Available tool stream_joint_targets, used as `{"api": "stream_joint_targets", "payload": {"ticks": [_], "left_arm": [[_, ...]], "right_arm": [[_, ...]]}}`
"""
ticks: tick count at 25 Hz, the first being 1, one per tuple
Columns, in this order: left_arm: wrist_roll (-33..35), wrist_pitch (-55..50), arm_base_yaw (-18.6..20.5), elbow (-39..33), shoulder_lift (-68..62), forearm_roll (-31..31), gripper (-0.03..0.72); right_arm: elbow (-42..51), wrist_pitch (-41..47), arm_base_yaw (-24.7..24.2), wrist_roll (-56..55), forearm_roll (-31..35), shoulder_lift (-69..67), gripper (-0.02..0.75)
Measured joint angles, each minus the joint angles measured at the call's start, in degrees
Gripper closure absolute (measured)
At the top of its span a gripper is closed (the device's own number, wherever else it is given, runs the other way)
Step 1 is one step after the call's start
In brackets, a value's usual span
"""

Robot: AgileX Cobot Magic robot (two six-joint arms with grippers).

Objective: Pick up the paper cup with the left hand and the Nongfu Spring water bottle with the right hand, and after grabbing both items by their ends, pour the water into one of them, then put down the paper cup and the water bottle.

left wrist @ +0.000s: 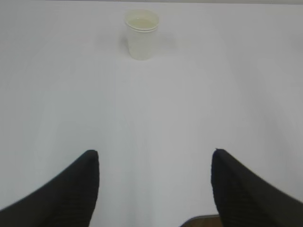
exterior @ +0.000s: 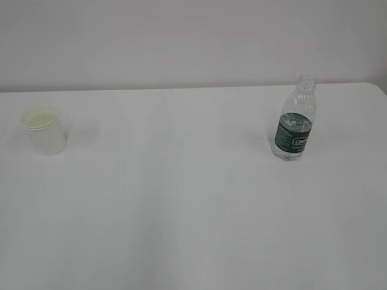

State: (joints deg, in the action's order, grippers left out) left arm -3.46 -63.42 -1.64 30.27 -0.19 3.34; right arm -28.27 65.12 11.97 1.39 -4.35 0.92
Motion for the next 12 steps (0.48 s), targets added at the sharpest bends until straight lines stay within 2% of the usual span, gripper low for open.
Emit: {"api": "stream_joint_targets", "payload": {"ticks": [5, 12], "left_arm": [[0.0, 0.0, 0.0, 0.0, 0.0, 0.0, 0.153], [0.0, 0.0, 0.0, 0.0, 0.0, 0.0, 0.154]], "right_arm": [[0.0, 0.0, -2.8, 0.0, 0.0, 0.0, 0.164], [0.0, 0.0, -3.3, 0.0, 0.0, 0.0, 0.164]]}}
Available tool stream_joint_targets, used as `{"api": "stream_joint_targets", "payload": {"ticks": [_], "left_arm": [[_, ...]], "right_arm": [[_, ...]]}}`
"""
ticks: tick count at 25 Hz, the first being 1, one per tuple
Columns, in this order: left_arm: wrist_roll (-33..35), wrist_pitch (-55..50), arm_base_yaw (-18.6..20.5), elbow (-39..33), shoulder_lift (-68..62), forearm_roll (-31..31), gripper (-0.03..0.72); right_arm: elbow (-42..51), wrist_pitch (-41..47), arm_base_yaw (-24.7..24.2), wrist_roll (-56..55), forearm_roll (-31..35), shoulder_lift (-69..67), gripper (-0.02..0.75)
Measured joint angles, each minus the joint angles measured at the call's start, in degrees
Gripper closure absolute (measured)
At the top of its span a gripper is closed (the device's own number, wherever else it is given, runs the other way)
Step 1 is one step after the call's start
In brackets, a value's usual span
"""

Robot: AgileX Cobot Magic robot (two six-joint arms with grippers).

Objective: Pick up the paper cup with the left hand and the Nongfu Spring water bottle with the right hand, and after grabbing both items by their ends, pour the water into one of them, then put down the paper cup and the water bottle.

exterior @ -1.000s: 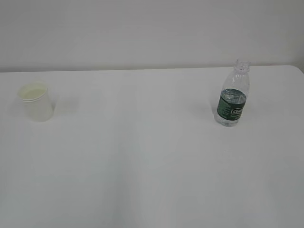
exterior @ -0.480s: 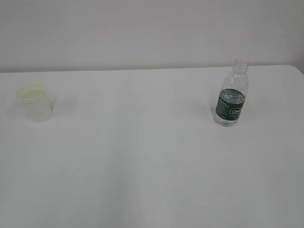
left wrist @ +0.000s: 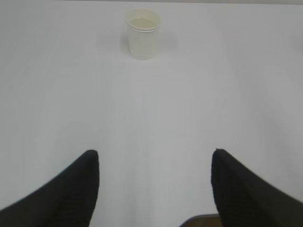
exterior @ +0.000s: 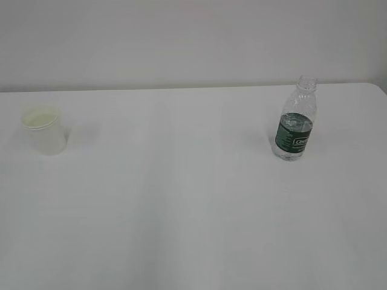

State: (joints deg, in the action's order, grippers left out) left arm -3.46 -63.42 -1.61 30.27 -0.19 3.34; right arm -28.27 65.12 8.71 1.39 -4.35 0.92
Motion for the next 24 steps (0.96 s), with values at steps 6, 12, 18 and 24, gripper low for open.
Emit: {"api": "stream_joint_targets", "payload": {"ticks": [6, 12, 18, 24], "left_arm": [[0.0, 0.0, 0.0, 0.0, 0.0, 0.0, 0.153], [0.0, 0.0, 0.0, 0.0, 0.0, 0.0, 0.160], [0.0, 0.0, 0.0, 0.0, 0.0, 0.0, 0.164], [0.0, 0.0, 0.0, 0.0, 0.0, 0.0, 0.165]], "right_arm": [[0.0, 0.0, 0.0, 0.0, 0.0, 0.0, 0.164], [0.0, 0.0, 0.0, 0.0, 0.0, 0.0, 0.164], [0.0, 0.0, 0.0, 0.0, 0.0, 0.0, 0.164], [0.0, 0.0, 0.0, 0.0, 0.0, 0.0, 0.164]]}}
